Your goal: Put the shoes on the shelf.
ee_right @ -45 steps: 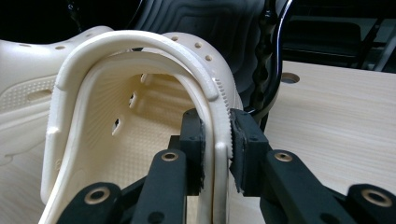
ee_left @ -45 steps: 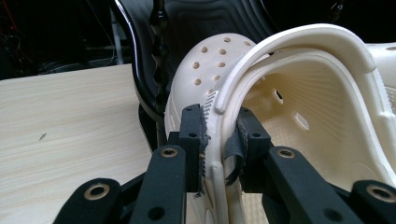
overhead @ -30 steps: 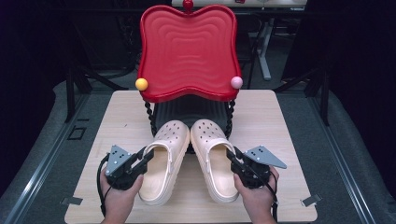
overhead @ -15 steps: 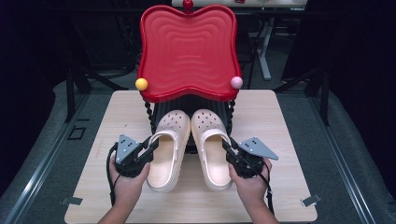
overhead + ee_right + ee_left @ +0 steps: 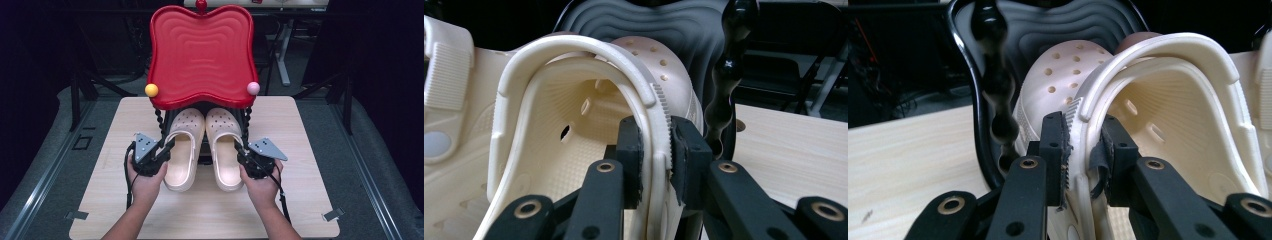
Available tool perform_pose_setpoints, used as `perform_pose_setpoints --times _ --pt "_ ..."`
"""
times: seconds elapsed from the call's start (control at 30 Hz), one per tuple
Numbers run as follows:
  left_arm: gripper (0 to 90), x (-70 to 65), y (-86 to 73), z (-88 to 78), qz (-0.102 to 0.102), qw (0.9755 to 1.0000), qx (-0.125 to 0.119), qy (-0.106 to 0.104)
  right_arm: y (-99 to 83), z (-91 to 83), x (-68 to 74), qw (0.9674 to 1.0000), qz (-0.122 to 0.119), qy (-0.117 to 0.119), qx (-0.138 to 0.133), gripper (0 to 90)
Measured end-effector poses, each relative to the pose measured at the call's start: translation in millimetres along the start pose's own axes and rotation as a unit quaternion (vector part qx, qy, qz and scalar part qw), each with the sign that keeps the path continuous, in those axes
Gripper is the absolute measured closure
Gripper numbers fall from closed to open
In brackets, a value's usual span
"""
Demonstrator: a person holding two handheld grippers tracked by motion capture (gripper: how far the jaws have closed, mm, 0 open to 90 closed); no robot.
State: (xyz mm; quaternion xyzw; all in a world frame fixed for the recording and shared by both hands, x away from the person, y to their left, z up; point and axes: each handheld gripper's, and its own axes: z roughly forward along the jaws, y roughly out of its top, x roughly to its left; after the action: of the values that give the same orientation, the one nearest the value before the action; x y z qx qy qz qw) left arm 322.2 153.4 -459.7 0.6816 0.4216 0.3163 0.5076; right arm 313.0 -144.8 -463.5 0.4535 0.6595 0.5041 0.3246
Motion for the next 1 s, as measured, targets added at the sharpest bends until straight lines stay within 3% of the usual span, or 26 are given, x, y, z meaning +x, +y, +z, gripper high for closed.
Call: perform_pose_setpoints --times 0.27,0.53,0.67,1.0 --pt "75.4 2.3 4.3 13.1 -0.007 0.9999 -0.012 0.006 7.8 10.0 0.1 1.0000 -0.005 -0.004 -0.002 75.4" --pt "73.8 3.3 -1.7 15.2 -0.013 0.9997 -0.020 0.005 6.5 15.9 -3.7 0.9999 -0.003 -0.010 0.008 74.3" --pt "70.0 5.2 -2.4 14.3 -0.034 0.9991 -0.024 -0.004 6.5 15.3 -6.7 0.9999 0.007 -0.002 0.011 73.0" --pt "65.4 8.5 -1.5 14.4 -0.052 0.9982 -0.022 -0.022 7.0 14.7 -7.0 0.9999 0.007 0.009 0.011 68.6"
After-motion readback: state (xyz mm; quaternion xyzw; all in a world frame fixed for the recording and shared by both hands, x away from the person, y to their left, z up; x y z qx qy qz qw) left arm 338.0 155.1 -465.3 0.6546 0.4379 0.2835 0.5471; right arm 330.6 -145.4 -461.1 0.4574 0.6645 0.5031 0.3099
